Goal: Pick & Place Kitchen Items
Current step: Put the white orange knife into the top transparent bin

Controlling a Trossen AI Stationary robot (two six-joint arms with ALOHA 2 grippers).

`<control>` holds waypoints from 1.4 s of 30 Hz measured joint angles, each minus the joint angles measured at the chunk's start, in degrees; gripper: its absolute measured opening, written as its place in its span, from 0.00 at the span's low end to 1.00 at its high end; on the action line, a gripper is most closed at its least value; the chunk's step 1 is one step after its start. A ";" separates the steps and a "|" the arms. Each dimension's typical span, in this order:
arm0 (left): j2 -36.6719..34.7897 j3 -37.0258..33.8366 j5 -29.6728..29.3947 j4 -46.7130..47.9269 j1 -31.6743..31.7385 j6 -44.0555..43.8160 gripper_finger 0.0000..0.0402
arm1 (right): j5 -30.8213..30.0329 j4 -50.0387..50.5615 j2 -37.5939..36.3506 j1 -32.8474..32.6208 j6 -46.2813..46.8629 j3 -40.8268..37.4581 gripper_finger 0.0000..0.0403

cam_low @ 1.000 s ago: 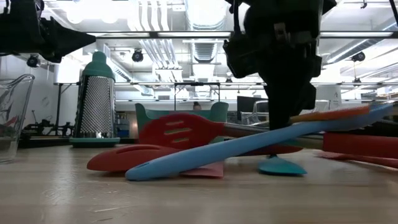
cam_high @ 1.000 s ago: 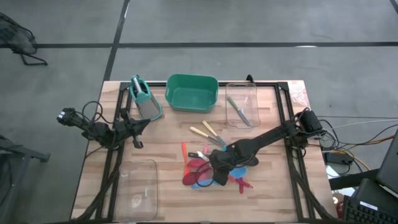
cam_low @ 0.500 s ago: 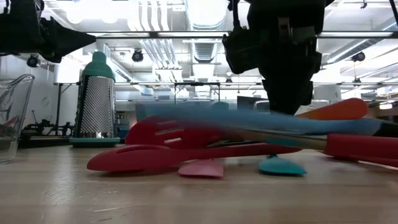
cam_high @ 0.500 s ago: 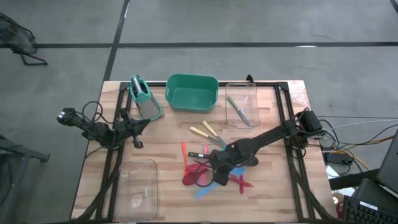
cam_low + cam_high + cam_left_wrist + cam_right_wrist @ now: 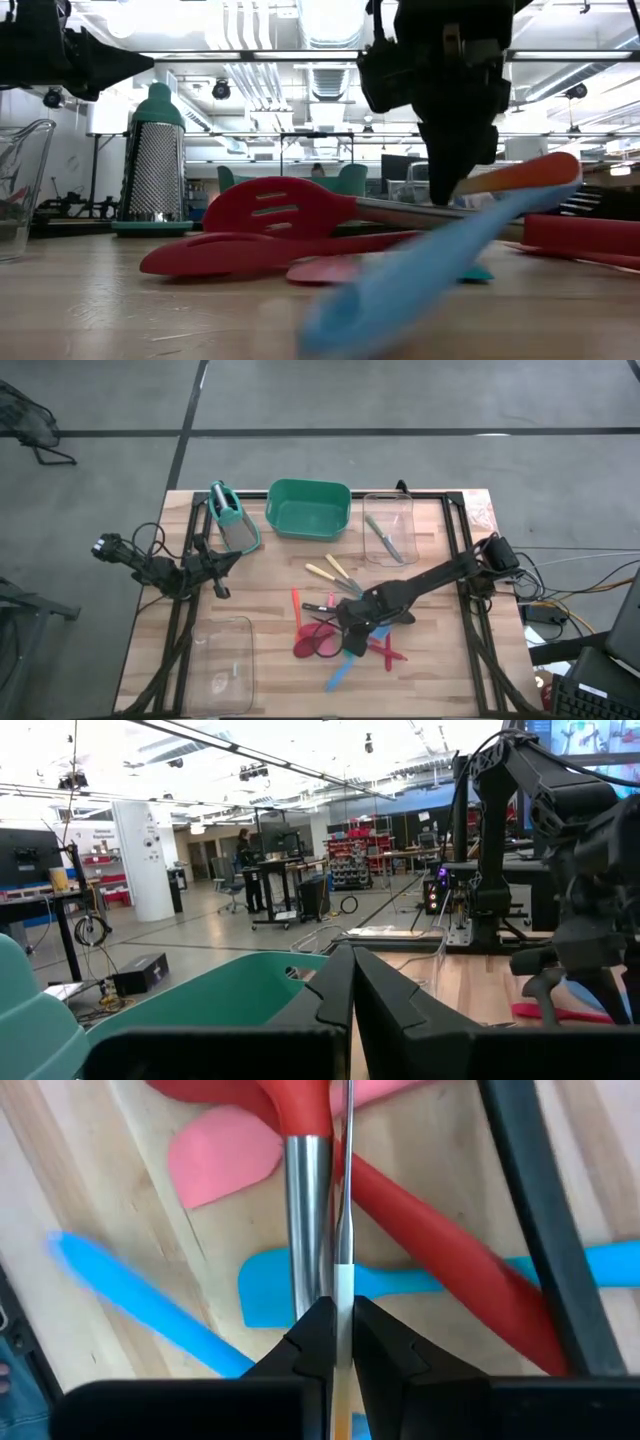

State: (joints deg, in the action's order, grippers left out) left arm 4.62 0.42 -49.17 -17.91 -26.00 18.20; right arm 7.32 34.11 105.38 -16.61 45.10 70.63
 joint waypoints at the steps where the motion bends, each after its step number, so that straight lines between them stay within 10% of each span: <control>1: 0.00 -0.01 0.00 0.01 0.00 0.00 0.03 | -0.01 0.03 -0.35 0.08 -0.14 0.00 0.07; 12: 0.01 0.00 0.00 0.02 -0.02 0.00 0.03 | -9.30 2.25 -6.41 0.84 -3.75 0.30 0.07; 26: 0.04 0.00 0.01 0.92 -0.02 0.00 0.03 | -43.77 16.98 -21.12 7.76 -1.86 -0.65 0.07; 42: 0.02 0.00 0.01 1.03 -0.02 0.00 0.03 | -43.31 16.83 -23.69 26.45 -3.81 -10.86 0.07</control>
State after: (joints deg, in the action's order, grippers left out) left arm 4.64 0.41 -49.17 -16.88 -26.02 18.20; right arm -35.99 50.94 81.69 9.84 41.29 59.77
